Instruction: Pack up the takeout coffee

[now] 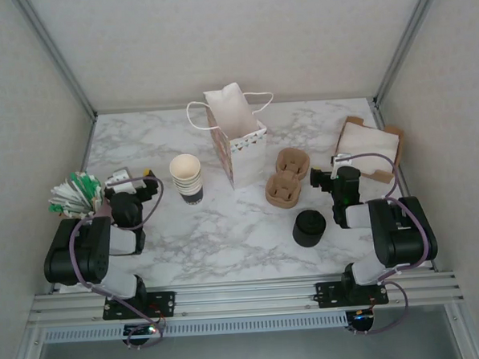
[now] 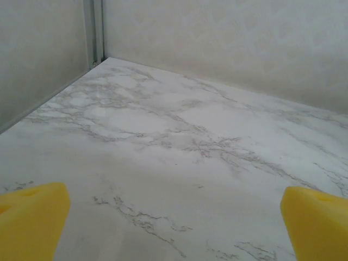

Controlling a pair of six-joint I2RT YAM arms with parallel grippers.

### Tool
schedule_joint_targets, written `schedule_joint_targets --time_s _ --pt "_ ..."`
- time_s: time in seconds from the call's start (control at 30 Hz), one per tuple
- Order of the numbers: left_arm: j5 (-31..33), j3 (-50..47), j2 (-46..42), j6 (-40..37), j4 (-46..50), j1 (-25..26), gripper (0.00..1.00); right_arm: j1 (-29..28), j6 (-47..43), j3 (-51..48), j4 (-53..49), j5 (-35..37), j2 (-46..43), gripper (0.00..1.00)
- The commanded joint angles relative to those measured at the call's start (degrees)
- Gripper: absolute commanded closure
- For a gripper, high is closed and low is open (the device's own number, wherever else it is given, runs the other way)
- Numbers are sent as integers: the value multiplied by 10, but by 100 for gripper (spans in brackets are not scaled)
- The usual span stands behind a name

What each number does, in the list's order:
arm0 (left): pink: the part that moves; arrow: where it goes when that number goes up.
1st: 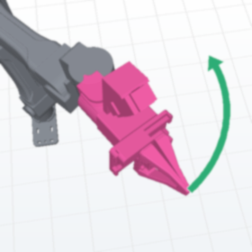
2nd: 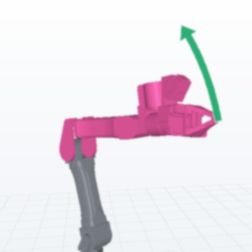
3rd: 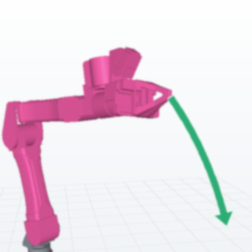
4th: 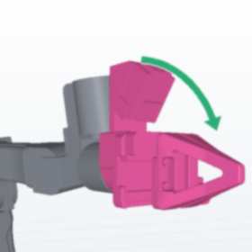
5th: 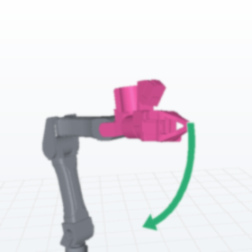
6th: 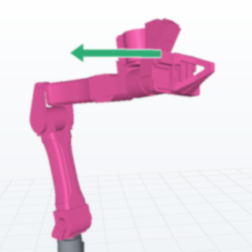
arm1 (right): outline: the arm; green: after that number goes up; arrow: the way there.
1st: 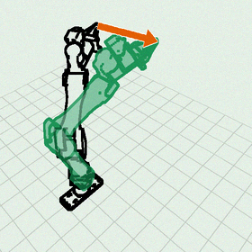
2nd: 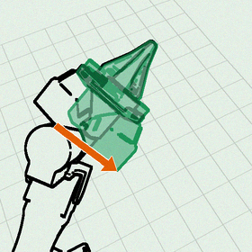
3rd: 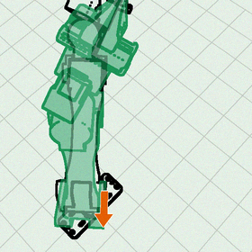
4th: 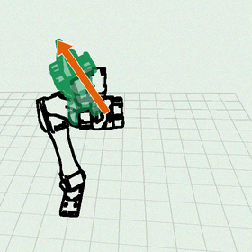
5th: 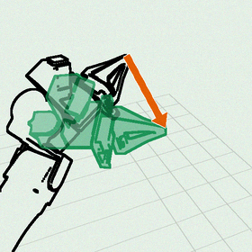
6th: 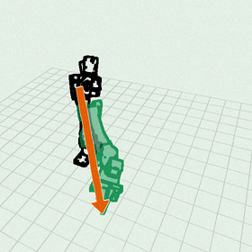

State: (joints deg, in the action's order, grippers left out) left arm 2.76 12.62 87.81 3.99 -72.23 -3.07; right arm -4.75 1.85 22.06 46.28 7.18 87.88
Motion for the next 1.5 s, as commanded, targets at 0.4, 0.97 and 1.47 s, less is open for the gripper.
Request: schedule_joint_targets --time_s 0.4,0.97,1.47 --pt "7 0 3 -10 -22 6 1 3 -9 7 8 -10 4 1" --pt "7 1 2 -9 -22 6 1 4 -8 7 9 -11 4 1" --pt "98 10 -109 -10 75 32 1 -16 -3 42 -140 35 -113 1"
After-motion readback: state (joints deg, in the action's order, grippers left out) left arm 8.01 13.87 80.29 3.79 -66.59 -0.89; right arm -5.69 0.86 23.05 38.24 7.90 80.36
